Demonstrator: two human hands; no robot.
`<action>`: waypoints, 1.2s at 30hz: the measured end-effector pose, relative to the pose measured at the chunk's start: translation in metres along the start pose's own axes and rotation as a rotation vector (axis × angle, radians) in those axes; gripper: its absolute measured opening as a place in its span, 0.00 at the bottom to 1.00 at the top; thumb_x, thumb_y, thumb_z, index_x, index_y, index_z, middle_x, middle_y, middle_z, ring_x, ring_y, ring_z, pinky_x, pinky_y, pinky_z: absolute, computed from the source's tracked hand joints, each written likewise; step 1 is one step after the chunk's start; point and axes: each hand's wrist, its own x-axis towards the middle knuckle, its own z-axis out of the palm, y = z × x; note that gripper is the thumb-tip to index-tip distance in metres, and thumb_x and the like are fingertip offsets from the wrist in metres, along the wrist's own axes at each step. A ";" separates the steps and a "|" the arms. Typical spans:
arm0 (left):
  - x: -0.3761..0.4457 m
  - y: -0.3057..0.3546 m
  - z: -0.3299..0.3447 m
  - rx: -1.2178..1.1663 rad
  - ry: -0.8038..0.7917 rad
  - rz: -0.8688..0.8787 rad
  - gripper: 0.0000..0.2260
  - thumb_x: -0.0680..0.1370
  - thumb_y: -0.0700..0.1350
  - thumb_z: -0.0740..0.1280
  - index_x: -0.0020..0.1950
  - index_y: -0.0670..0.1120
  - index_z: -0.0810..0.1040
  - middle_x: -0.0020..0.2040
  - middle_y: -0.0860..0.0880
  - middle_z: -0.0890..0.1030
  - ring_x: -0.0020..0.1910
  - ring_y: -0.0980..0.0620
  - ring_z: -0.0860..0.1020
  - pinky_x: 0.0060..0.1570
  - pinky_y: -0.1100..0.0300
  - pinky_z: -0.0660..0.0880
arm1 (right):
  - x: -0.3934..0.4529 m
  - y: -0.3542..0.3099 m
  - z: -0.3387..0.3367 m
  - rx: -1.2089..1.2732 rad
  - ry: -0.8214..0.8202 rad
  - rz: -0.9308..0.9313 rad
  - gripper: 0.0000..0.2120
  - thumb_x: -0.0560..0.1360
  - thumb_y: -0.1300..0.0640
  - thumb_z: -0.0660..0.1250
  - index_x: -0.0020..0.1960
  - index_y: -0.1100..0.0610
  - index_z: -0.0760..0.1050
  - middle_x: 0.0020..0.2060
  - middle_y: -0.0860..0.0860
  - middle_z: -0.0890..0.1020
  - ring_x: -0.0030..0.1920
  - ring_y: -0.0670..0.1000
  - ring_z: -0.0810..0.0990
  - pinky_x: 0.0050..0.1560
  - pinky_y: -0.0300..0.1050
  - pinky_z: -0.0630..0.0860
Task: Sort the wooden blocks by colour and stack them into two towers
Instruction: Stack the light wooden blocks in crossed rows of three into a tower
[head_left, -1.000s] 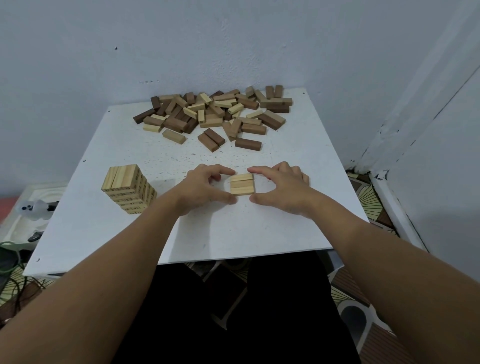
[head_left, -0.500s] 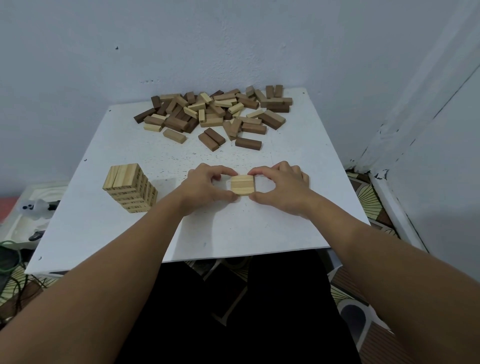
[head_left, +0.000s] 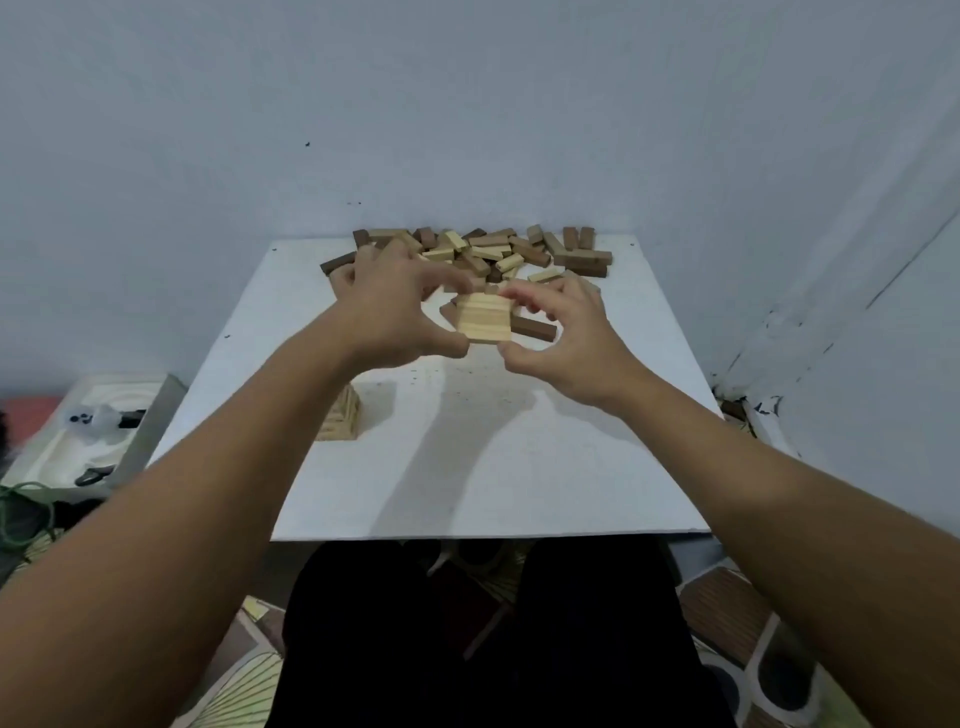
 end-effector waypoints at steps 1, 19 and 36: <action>-0.004 -0.013 -0.010 0.010 -0.006 -0.002 0.20 0.68 0.58 0.78 0.58 0.69 0.78 0.55 0.51 0.71 0.62 0.47 0.65 0.60 0.52 0.58 | 0.004 -0.010 0.010 0.010 -0.009 -0.021 0.27 0.66 0.42 0.74 0.65 0.34 0.76 0.55 0.45 0.71 0.65 0.50 0.68 0.67 0.43 0.71; -0.049 -0.164 -0.043 -0.271 -0.258 -0.116 0.29 0.55 0.71 0.72 0.57 0.73 0.80 0.57 0.58 0.72 0.64 0.51 0.71 0.64 0.44 0.73 | 0.029 -0.082 0.123 -0.087 -0.220 0.005 0.21 0.70 0.43 0.76 0.61 0.36 0.77 0.57 0.42 0.69 0.66 0.47 0.64 0.72 0.53 0.64; -0.050 -0.184 -0.028 -0.442 -0.265 -0.144 0.26 0.61 0.61 0.78 0.59 0.69 0.81 0.59 0.54 0.73 0.64 0.52 0.70 0.58 0.53 0.72 | 0.031 -0.080 0.127 -0.109 -0.257 0.018 0.25 0.66 0.38 0.76 0.62 0.35 0.77 0.58 0.42 0.69 0.65 0.46 0.65 0.71 0.54 0.67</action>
